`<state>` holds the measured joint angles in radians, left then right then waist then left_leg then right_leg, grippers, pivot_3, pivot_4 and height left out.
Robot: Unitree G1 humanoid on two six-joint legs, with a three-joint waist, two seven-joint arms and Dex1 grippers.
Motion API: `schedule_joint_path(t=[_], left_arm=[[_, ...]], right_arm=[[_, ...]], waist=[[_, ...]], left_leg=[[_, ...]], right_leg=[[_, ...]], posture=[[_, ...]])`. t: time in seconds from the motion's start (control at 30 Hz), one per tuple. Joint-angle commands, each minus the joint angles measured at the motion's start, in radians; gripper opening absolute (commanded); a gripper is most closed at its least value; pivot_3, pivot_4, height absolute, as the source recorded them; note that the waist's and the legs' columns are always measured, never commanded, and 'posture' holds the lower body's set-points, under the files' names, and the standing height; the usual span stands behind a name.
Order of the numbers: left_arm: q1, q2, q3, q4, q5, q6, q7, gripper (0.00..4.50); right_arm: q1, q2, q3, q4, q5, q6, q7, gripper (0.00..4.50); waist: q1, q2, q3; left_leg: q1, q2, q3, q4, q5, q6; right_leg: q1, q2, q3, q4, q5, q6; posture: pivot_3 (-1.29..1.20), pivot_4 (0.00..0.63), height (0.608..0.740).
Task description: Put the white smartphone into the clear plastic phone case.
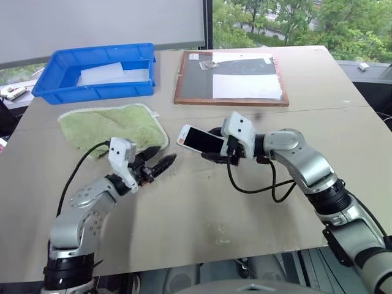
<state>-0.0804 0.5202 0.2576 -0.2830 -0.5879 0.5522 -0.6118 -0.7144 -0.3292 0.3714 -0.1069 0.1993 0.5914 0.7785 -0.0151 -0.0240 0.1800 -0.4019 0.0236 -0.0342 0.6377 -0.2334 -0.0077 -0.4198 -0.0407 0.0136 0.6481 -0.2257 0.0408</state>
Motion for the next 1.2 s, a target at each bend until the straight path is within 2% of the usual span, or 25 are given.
schedule_joint_path(t=[0.03, 0.47, 0.6, 0.73, 0.9, 1.2], left_arm=[[-0.026, 0.000, 0.031, -0.009, -0.004, 0.015, 0.051, 3.37], [-0.061, -0.036, 0.055, -0.016, 0.009, 0.029, 0.195, 3.37], [-0.040, -0.034, 0.050, -0.045, -0.026, 0.059, 0.171, 3.37], [-0.021, 0.003, 0.033, -0.063, -0.067, 0.085, 0.080, 3.37], [0.025, 0.125, 0.002, -0.048, -0.096, 0.093, -0.123, 3.37], [-0.012, 0.302, -0.052, 0.074, -0.052, 0.029, -0.407, 3.37]], right_arm=[[-0.041, 0.024, -0.068, 0.001, -0.003, 0.003, -0.053, 2.96], [0.006, 0.031, -0.097, -0.028, 0.004, 0.036, -0.091, 2.96], [0.044, 0.012, -0.094, -0.070, 0.020, 0.056, -0.069, 2.96], [0.061, -0.008, -0.087, -0.083, 0.031, 0.051, -0.034, 2.96], [0.056, -0.029, -0.049, -0.053, 0.013, 0.005, 0.023, 2.96], [0.017, -0.059, 0.036, 0.028, -0.043, -0.093, 0.141, 2.96]], waist=[[-0.002, 0.000, 0.000], [-0.001, 0.000, 0.000], [-0.001, 0.000, 0.000], [-0.003, 0.000, 0.000], [-0.008, 0.000, 0.000], [-0.017, 0.000, 0.000]], left_leg=[[0.000, 0.000, 0.000, 0.000, 0.000, 0.000], [0.001, 0.000, 0.000, 0.001, 0.000, 0.000], [0.001, -0.001, 0.000, 0.002, 0.000, 0.000], [0.001, -0.001, 0.001, 0.004, 0.000, 0.000], [0.003, 0.000, 0.000, 0.004, 0.000, 0.000], [0.003, 0.000, 0.001, 0.005, 0.000, 0.000]], right_leg=[[0.000, 0.000, 0.001, 0.000, 0.000, 0.000], [0.000, 0.000, 0.001, 0.003, 0.000, 0.000], [0.000, 0.000, 0.001, 0.005, 0.000, 0.000], [0.000, 0.000, 0.001, 0.007, 0.000, 0.000], [0.000, 0.001, 0.002, 0.009, -0.001, -0.001], [0.000, 0.001, 0.002, 0.009, -0.001, -0.001]], posture=[[0.00, 0.150, 0.740], [0.00, 0.150, 0.740], [0.00, 0.150, 0.740], [0.00, 0.150, 0.740], [0.00, 0.150, 0.740], [0.00, 0.150, 0.740]])
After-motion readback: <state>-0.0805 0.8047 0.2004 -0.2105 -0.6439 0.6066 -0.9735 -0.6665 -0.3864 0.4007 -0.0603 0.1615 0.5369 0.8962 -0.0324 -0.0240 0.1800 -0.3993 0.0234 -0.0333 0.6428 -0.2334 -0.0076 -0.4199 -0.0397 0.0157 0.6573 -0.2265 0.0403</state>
